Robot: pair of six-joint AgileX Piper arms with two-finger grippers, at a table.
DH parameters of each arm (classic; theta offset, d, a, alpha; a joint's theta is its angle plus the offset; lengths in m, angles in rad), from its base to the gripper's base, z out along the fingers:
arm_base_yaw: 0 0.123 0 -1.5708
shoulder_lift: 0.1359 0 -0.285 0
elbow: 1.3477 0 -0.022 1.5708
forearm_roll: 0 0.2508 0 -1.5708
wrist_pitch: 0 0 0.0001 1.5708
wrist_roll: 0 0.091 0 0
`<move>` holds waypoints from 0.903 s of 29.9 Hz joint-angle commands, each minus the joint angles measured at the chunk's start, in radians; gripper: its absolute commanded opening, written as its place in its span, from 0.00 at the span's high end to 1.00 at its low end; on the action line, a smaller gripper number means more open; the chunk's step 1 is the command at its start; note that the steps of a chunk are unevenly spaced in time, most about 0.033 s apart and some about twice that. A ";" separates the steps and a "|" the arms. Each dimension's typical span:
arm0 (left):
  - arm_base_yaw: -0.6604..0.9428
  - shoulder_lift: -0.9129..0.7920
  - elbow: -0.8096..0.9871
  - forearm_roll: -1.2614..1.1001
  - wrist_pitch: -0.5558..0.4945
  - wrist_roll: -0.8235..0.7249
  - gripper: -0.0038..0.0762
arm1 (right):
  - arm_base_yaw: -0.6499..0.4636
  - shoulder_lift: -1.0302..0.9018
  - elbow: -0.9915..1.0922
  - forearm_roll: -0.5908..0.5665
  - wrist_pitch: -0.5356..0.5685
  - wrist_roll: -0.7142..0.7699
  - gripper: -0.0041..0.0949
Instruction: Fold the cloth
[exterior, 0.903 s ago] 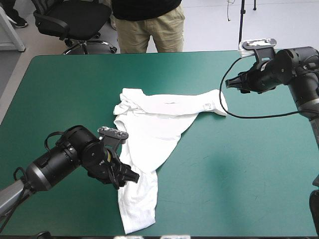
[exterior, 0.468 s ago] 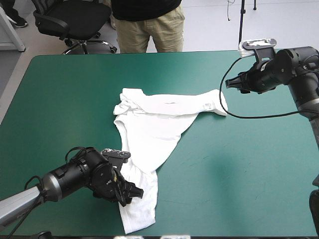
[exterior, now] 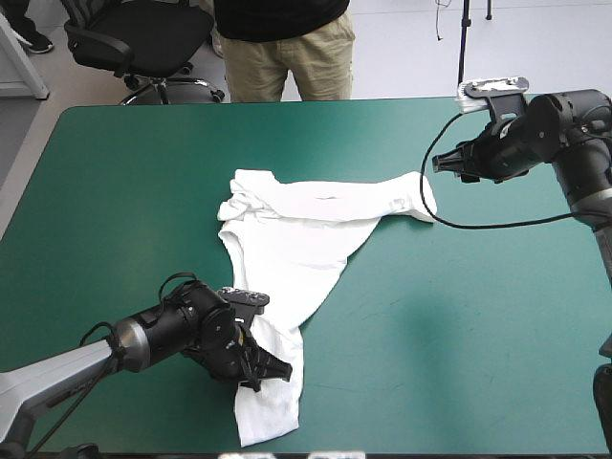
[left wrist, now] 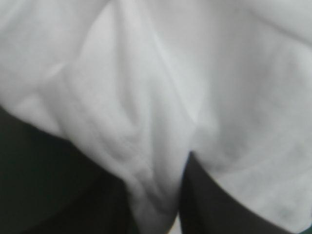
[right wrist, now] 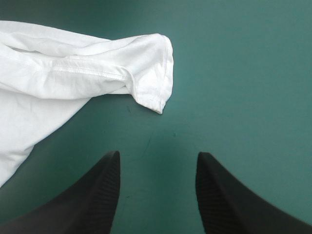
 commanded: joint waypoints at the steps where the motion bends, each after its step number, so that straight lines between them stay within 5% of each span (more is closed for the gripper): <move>1: -0.018 0.020 0.005 0.018 -0.067 0.005 0.97 | -0.004 -0.033 -0.030 0.017 -0.005 -0.016 0.51; 6: -0.018 0.020 0.005 0.018 -0.080 0.005 0.97 | -0.002 0.001 -0.030 0.039 -0.016 -0.039 0.49; 12: -0.018 0.020 0.005 0.018 -0.073 0.025 0.97 | -0.002 0.143 -0.030 0.080 -0.041 -0.069 0.36; 27: -0.018 0.020 0.005 0.011 -0.052 0.027 0.97 | -0.004 0.431 -0.122 0.083 -0.126 -0.042 0.37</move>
